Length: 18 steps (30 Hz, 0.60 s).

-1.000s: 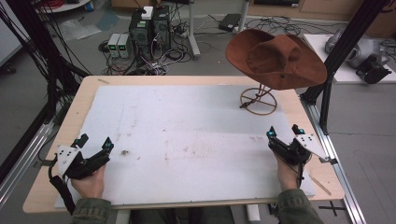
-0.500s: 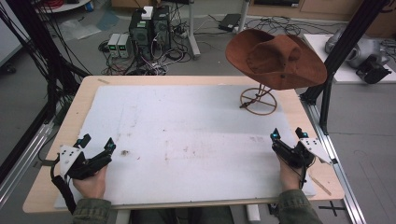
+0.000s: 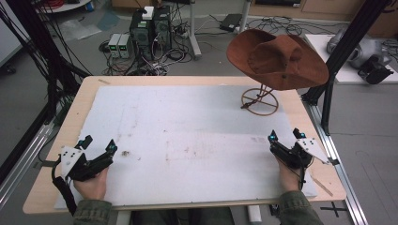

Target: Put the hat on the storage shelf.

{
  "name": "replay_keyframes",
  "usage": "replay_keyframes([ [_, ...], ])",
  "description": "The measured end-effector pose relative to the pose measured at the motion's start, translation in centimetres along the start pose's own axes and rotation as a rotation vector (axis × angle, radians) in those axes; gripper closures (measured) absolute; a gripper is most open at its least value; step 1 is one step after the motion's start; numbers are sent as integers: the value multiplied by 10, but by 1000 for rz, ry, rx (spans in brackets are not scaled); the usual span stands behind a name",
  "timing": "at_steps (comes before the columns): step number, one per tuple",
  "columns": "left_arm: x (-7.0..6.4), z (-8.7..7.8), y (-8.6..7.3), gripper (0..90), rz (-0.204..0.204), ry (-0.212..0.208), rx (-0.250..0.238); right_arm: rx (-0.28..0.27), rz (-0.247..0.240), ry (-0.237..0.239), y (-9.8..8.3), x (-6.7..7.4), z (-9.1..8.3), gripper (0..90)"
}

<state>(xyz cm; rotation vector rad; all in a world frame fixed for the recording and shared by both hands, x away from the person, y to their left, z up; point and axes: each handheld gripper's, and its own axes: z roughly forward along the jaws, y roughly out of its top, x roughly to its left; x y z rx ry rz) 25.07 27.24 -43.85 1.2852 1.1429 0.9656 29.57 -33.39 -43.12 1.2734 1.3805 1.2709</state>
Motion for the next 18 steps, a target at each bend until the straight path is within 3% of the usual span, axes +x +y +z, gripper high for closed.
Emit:
replay_keyframes([
  [6, 0, 1, 0, 163, 3, -3, 8, 19, 42, 3, -2, -4, 1, 147],
  [18, 0, 4, -1, 164, -3, -15, 22, 33, 44, 12, -5, -5, 1, 147],
])
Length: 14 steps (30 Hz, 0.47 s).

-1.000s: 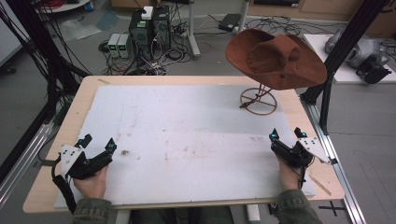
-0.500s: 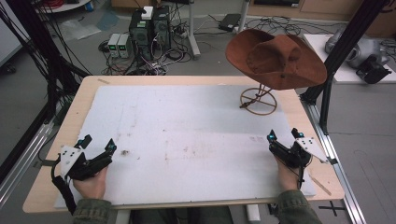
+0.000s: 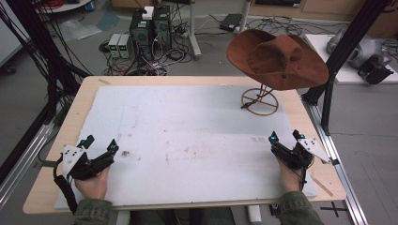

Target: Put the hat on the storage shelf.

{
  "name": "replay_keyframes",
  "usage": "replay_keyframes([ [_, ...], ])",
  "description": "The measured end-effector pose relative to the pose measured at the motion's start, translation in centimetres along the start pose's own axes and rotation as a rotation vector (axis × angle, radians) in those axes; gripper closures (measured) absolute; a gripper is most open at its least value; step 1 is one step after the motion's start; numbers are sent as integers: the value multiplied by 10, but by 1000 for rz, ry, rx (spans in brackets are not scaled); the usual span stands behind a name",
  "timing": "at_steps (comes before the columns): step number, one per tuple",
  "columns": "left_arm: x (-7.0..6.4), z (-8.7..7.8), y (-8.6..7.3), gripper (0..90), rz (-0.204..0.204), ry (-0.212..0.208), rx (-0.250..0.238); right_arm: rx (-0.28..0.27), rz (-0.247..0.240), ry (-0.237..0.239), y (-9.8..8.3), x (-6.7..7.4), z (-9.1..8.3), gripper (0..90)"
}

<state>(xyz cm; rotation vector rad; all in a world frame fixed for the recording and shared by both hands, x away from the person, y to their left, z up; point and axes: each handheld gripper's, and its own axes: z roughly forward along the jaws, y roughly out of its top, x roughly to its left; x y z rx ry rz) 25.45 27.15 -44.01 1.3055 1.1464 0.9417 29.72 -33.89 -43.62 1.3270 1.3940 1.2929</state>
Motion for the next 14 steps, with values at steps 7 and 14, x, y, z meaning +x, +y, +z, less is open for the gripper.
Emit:
replay_keyframes([
  [7, 3, 2, -1, 164, -15, -7, 14, 11, 1, 9, -1, 0, 0, 146],
  [14, 9, 5, 0, 158, -32, -59, 58, 27, 7, 47, 0, -1, 0, 122],
])
